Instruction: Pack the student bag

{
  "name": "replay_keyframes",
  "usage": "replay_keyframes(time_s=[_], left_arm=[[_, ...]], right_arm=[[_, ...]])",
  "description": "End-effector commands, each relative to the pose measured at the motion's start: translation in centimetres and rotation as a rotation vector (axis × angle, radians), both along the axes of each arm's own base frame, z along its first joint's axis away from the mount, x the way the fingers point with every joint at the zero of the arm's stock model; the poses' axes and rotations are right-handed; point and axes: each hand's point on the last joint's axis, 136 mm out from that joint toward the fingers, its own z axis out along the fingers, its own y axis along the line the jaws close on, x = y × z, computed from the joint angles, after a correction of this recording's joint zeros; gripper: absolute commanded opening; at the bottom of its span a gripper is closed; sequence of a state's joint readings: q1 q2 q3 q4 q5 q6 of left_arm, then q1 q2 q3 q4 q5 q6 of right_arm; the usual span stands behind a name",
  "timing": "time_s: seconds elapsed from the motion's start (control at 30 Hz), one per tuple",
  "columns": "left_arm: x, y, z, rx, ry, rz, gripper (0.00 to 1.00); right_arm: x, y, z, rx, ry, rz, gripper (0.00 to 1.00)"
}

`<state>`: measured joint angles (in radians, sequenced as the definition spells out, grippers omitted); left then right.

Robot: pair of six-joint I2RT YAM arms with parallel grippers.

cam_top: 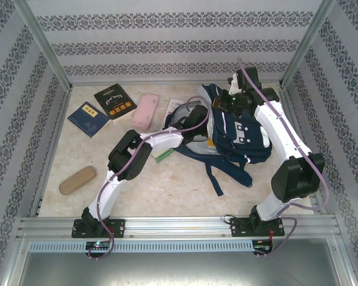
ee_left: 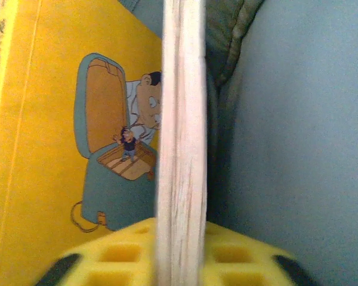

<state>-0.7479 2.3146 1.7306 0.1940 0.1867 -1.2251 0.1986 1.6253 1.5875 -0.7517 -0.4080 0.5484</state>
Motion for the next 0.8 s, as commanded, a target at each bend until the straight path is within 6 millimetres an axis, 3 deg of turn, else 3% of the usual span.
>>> replay_keyframes(time_s=[0.0,0.1,0.3,0.4,0.63,0.77], left_arm=[[-2.4,-0.2,-2.9,0.208,0.040,-0.043,0.40],[-2.7,0.9,-2.7,0.309,0.033,-0.056,0.54],[-3.5,2.7,-1.0,0.464,0.016,-0.108,0.72],[-4.1,4.5,-0.2,0.546,0.016,-0.106,0.81],[-6.1,10.5,1.5,0.636,0.038,-0.072,0.82],[-7.4,15.3,3.4,0.637,0.038,-0.026,0.83]], right_arm=[[-0.2,1.7,4.4,0.088,-0.133,0.058,0.00],[-0.2,1.6,4.1,0.082,-0.131,0.058,0.00],[-0.1,1.3,3.5,0.062,-0.129,0.054,0.00],[-0.1,1.1,2.8,0.045,-0.124,0.051,0.00],[0.0,1.1,0.3,0.041,-0.097,0.049,0.00],[-0.1,1.4,-1.5,0.028,-0.079,0.056,0.00]])
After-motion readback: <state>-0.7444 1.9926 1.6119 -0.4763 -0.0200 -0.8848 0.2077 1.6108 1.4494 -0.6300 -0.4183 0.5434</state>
